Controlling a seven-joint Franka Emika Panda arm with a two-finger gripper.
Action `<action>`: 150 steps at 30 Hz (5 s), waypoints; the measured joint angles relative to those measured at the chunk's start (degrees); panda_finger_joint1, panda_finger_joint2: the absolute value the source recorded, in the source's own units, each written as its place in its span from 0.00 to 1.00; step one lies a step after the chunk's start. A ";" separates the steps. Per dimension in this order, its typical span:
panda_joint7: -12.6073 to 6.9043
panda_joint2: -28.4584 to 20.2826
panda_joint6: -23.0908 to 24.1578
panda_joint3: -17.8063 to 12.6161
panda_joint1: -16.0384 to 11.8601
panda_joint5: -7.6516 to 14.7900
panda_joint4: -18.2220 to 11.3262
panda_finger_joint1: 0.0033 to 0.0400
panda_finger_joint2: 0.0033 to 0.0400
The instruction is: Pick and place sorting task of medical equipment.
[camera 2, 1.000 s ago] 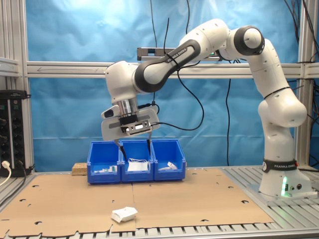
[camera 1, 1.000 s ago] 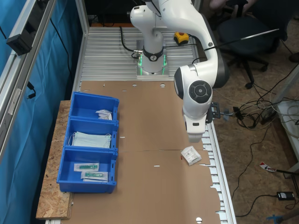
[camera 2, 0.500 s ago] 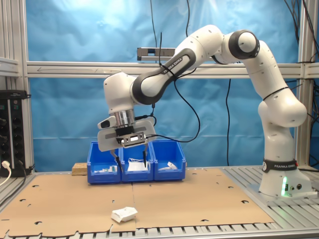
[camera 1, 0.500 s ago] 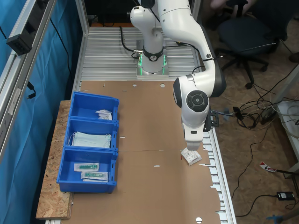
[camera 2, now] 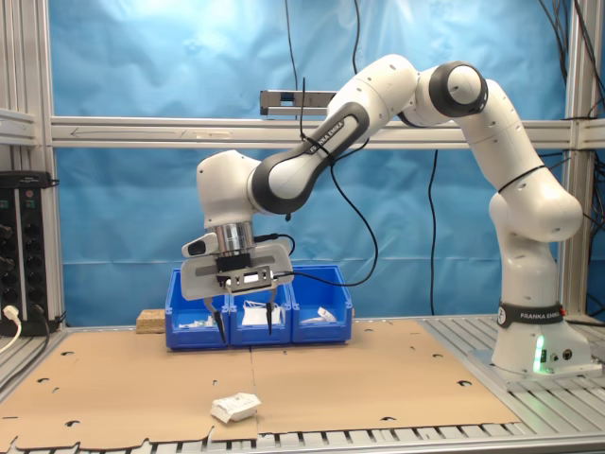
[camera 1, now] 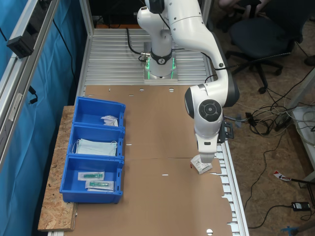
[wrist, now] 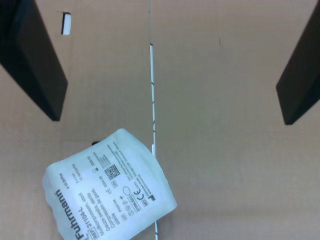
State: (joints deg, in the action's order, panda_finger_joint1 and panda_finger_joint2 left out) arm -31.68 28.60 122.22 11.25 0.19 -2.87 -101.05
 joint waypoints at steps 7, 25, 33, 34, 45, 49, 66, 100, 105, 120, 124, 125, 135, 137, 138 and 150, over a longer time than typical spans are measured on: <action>0.00 0.35 1.62 0.13 0.52 0.00 -0.19 1.00 1.00; -1.42 2.73 7.34 0.21 0.91 0.00 -1.45 1.00 1.00; -3.48 4.12 8.92 -0.30 0.95 0.00 -1.84 1.00 1.00; -3.83 4.25 9.07 -0.38 0.95 0.00 -1.86 1.00 1.00; -8.46 5.31 11.20 -0.95 0.95 0.00 -1.86 1.00 1.00; -10.30 5.70 11.93 -0.95 0.96 0.00 -1.86 1.00 1.00; -21.44 8.48 13.85 -0.95 1.26 0.00 -1.86 1.00 1.00; -38.38 11.19 20.75 -1.03 1.31 0.00 -1.86 1.00 1.00; -40.23 11.31 21.47 -1.03 1.31 0.00 -1.86 1.00 1.00; -43.42 12.26 22.09 -1.03 1.31 0.00 -1.99 1.00 1.00; -43.89 12.57 22.26 -1.03 1.31 0.00 -2.06 1.00 1.00; -44.04 12.63 22.30 -1.03 1.31 0.00 -2.09 1.00 1.00; -45.02 12.80 22.55 -1.03 1.31 0.00 -2.43 1.00 1.00; -45.26 12.81 22.57 -1.03 1.31 0.00 -2.51 1.00 1.00; -45.50 12.81 22.59 -1.03 1.31 0.00 -2.56 1.00 1.00; -45.89 12.81 22.68 -1.03 1.31 0.00 -2.57 1.00 1.00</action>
State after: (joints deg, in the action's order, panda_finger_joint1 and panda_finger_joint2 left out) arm -77.57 41.41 144.90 10.23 1.50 -2.87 -103.62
